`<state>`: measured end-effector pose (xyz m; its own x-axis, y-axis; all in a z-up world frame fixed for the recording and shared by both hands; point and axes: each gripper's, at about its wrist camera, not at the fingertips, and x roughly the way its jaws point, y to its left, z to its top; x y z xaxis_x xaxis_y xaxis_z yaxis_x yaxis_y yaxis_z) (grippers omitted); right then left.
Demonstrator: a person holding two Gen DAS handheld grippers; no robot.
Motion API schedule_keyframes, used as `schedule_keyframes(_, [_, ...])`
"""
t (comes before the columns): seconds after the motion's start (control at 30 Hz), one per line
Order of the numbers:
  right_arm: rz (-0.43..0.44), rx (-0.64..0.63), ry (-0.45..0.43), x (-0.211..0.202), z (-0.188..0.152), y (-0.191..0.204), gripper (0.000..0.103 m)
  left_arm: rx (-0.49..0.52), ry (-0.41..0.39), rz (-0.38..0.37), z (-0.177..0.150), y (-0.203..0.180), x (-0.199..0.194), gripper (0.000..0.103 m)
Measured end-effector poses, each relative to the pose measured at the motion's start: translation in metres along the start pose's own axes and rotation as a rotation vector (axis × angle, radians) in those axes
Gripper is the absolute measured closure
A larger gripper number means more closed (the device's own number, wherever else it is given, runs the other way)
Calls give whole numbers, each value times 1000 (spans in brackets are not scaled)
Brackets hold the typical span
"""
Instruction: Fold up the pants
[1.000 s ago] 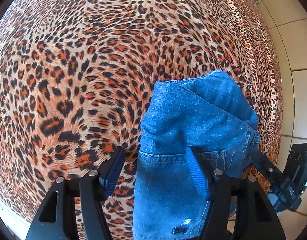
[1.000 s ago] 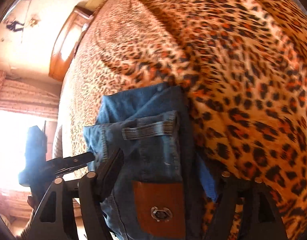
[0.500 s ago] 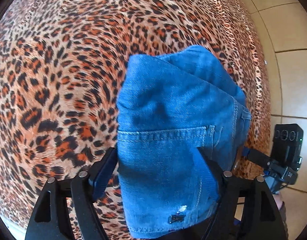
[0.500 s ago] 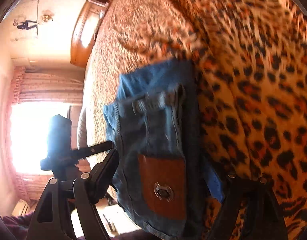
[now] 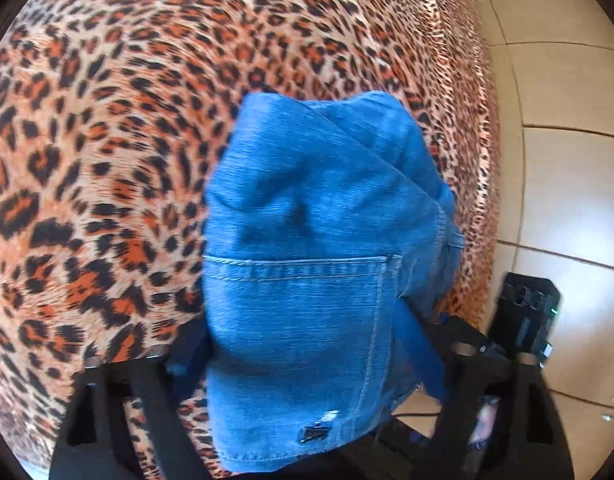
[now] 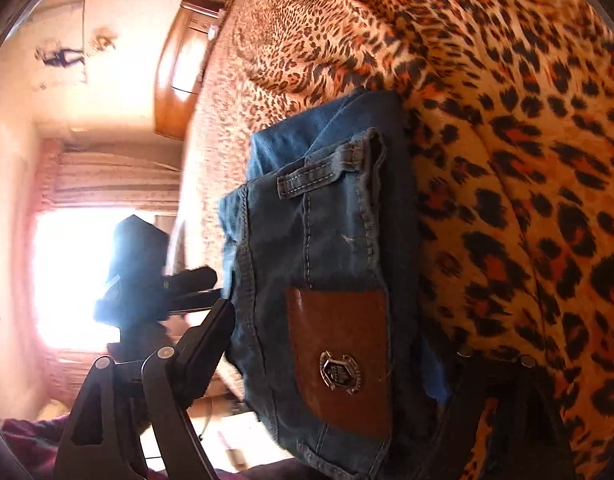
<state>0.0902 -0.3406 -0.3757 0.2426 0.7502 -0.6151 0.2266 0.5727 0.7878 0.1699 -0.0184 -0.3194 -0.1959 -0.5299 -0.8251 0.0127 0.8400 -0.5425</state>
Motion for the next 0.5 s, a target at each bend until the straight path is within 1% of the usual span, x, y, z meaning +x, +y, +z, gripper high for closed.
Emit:
schedule_keyframes(0.03, [-37,-10,-6,2,-1,6,25,2,-20,54,-3,2,-4,58])
schedule_keyframes(0.1, [-68,-36,-4,5,-5,20,32,15,-58,86,-12,6,-12,72])
schedule_keyframes(0.13, [-84,-69,-8,2,-8,27,33,18,-68,90,-14,7,-16,76])
schedule_keyframes(0.17, [-152,-137,1,3,-10,33,43,12,-70,89,-15,7,-18,78])
schedule_keyframes(0.2, [-250,-186,35,10,-11,34,57,16,-75,96,-16,3,-22,80])
schedule_keyframes(0.23, [-270,-173,39,9,-10,33,59,33,-84,105,-19,-1,-26,82])
schedule_keyframes(0.27, [-258,-140,26,4,-9,35,59,58,-97,117,-22,-10,-31,82])
schedule_keyframes(0.3, [-251,-142,24,2,-9,39,59,82,-112,128,-26,-17,-37,82])
schedule_keyframes(0.37, [-256,-206,19,-3,-13,58,58,108,-136,133,-32,-25,-46,82])
schedule_keyframes(0.4, [-253,-229,28,-1,-14,65,57,118,-154,147,-34,-27,-51,83])
schedule_keyframes(0.43, [-269,-261,43,2,-15,73,57,126,-161,154,-34,-27,-56,83])
schedule_keyframes(0.5, [-278,-271,60,11,-11,81,57,130,-177,162,-31,-26,-64,83])
